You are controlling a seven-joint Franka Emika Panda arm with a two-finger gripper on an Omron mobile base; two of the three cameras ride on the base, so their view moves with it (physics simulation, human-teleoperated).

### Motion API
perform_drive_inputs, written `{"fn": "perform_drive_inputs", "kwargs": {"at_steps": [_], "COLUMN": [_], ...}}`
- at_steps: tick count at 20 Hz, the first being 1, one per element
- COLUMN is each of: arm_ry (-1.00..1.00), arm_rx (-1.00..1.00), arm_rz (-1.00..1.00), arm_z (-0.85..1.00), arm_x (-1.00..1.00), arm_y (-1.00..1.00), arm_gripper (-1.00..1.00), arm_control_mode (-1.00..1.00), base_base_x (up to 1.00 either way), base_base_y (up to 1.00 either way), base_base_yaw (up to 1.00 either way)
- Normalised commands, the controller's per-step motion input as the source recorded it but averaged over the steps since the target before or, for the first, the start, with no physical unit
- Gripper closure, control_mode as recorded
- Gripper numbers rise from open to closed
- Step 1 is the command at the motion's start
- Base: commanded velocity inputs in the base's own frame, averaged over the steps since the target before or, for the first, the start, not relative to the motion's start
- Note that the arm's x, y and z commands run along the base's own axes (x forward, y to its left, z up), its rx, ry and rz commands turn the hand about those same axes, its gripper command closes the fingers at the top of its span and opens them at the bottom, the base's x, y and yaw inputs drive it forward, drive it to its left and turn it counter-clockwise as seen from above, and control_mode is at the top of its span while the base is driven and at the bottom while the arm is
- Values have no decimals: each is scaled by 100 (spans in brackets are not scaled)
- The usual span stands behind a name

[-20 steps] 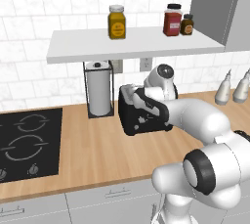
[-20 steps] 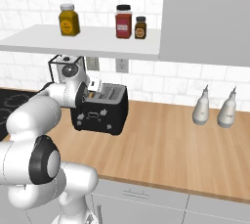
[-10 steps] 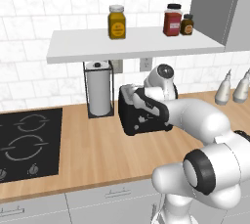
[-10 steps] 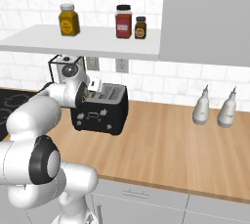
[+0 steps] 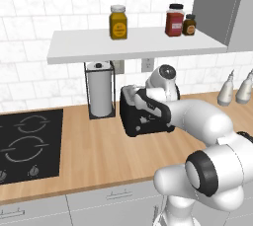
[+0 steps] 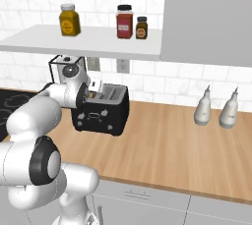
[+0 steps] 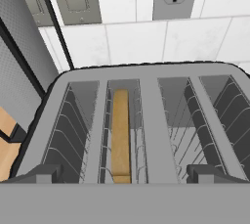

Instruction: Start the toaster. Once the lever pops up, take the bread to the plate on the dining counter.

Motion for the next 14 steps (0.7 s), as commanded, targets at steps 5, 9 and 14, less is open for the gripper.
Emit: {"fn": "perform_drive_inputs", "kwargs": {"at_steps": [5,9,14], "arm_ry": [0,0,0], "arm_rx": [0,0,0], "arm_rz": [0,0,0], "arm_z": [0,0,0], "arm_x": [0,0,0], "arm_y": [0,0,0], "arm_gripper": [-100,-100,-100], "arm_control_mode": [-100,-100,-100], "base_base_x": [0,0,0], "base_base_y": [0,0,0], "base_base_yaw": [0,0,0]}}
